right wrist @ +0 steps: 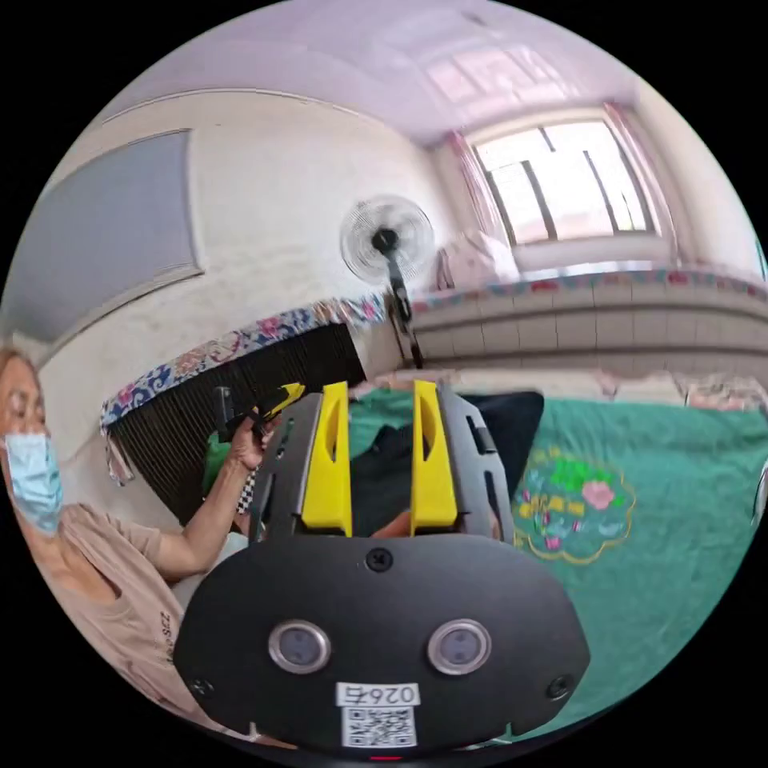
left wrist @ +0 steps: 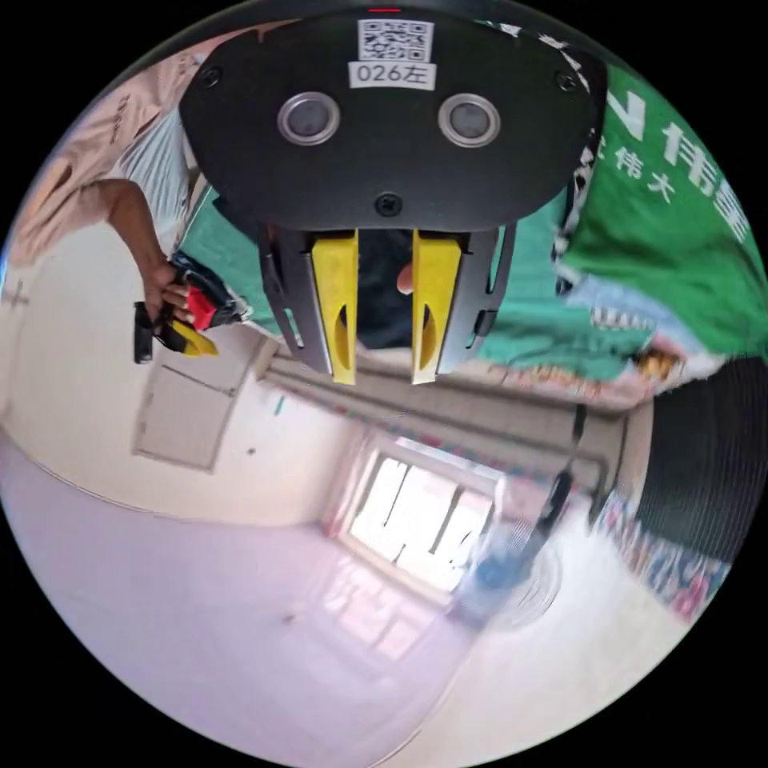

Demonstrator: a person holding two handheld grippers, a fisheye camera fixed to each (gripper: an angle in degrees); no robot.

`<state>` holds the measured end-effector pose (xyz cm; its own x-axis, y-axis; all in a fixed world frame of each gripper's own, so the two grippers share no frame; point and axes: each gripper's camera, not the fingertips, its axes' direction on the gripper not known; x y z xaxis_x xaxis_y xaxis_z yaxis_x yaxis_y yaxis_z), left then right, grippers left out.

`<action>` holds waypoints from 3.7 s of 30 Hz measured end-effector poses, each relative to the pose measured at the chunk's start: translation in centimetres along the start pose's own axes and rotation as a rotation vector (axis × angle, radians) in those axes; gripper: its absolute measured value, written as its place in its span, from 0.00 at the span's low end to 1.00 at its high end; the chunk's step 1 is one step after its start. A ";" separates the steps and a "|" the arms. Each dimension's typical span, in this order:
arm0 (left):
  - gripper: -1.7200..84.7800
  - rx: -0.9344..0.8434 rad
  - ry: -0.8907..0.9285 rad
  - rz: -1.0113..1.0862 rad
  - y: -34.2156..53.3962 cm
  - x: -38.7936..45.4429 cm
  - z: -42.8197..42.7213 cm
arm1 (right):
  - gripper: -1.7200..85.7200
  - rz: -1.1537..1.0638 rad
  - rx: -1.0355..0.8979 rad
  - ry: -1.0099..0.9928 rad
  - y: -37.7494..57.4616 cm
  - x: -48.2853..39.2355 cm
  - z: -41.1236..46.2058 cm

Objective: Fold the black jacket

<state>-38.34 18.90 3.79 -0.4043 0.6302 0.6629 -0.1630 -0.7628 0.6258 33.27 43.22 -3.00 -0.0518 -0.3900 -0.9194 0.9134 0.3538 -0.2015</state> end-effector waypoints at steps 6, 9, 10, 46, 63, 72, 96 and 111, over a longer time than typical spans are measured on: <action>0.22 -0.377 -0.202 -0.221 1.8 -7.3 12.1 | 0.16 0.364 -0.248 -0.054 -5.4 15.2 3.5; 0.21 -0.495 -0.134 -0.270 1.8 -9.7 16.3 | 0.18 0.514 -0.274 -0.158 -8.1 20.7 4.0; 0.20 -0.528 -0.089 -0.307 2.2 -10.9 18.0 | 0.18 0.537 -0.279 -0.171 -8.7 21.5 4.1; 0.20 -0.373 0.352 -0.496 -3.5 -19.5 27.0 | 0.21 0.598 -0.297 -0.437 -35.3 23.0 -9.3; 0.21 -0.608 0.199 -0.260 -11.4 -13.5 32.2 | 0.18 0.603 -0.396 -0.378 -27.8 16.7 -2.0; 0.13 -0.559 0.073 -0.153 -15.9 -7.6 31.1 | 0.09 0.241 -0.440 0.112 -21.2 2.9 3.9; 0.12 -0.173 0.672 0.160 -25.4 44.2 37.6 | 0.08 -0.357 -0.472 1.012 -5.3 -10.4 -22.4; 0.06 -0.670 0.838 -0.023 -12.9 58.3 62.8 | 0.01 0.034 -0.505 1.433 26.4 33.0 -21.6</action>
<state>-3.26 74.59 60.13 -0.8420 0.5394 0.0015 -0.5359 -0.8367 0.1129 46.92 58.09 -45.97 -0.6422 0.6488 -0.4082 0.7081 0.7060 0.0082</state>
